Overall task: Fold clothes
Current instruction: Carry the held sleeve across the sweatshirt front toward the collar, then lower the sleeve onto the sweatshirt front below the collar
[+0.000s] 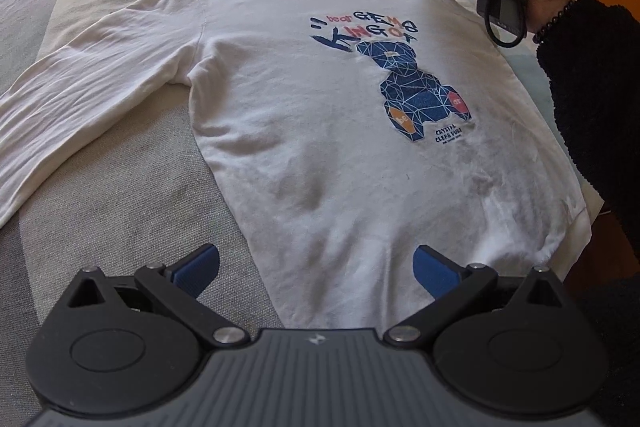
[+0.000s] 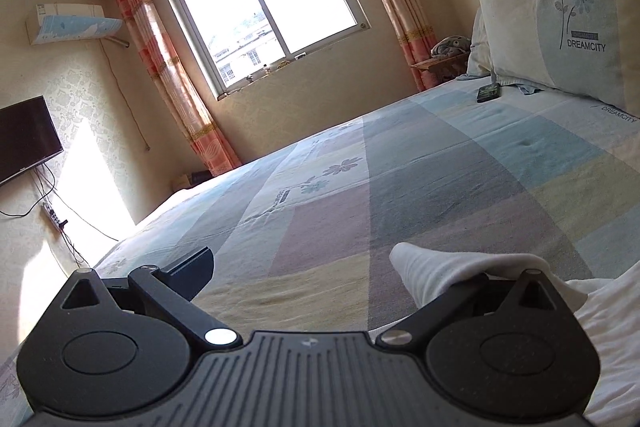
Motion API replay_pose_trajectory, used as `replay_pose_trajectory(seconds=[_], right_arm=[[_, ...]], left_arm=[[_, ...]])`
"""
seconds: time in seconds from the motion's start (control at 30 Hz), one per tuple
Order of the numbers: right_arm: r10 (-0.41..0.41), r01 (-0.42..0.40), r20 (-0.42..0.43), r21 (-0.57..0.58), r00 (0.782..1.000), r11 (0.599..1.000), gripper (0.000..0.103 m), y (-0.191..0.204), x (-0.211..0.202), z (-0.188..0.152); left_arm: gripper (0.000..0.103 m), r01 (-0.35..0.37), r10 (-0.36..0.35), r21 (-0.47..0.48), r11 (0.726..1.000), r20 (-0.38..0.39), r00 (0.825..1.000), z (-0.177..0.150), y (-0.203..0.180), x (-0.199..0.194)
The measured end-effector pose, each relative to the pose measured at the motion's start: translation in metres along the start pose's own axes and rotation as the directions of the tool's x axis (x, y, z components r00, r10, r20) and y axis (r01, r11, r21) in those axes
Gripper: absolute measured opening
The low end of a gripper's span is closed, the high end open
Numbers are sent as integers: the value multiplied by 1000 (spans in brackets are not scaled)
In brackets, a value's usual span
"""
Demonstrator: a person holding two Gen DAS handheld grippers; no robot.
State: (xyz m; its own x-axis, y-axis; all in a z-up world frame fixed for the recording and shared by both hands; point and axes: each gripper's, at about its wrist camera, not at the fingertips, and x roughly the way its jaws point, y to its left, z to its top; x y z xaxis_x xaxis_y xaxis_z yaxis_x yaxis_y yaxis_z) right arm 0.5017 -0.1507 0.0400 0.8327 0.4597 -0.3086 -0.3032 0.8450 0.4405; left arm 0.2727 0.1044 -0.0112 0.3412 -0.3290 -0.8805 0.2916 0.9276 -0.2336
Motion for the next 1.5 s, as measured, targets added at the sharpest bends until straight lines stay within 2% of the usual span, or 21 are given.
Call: replay_pose_trajectory(seconds=[0.47, 1.0, 1.33, 1.5], right_arm=[[78, -80, -89, -26, 993, 996, 103, 35, 19, -21], [129, -151, -242, -75, 962, 986, 103, 62, 40, -59], [120, -149, -339, -61, 933, 987, 103, 62, 59, -84], [105, -130, -354, -48, 929, 990, 103, 58, 54, -92]], left_arm=[[102, 9, -10, -24, 1000, -11, 1000, -9, 3, 2], [102, 6, -7, -39, 999, -26, 1000, -16, 4, 7], [102, 7, -9, -53, 999, -24, 1000, -21, 5, 8], [102, 16, -17, -54, 998, -15, 1000, -23, 7, 9]])
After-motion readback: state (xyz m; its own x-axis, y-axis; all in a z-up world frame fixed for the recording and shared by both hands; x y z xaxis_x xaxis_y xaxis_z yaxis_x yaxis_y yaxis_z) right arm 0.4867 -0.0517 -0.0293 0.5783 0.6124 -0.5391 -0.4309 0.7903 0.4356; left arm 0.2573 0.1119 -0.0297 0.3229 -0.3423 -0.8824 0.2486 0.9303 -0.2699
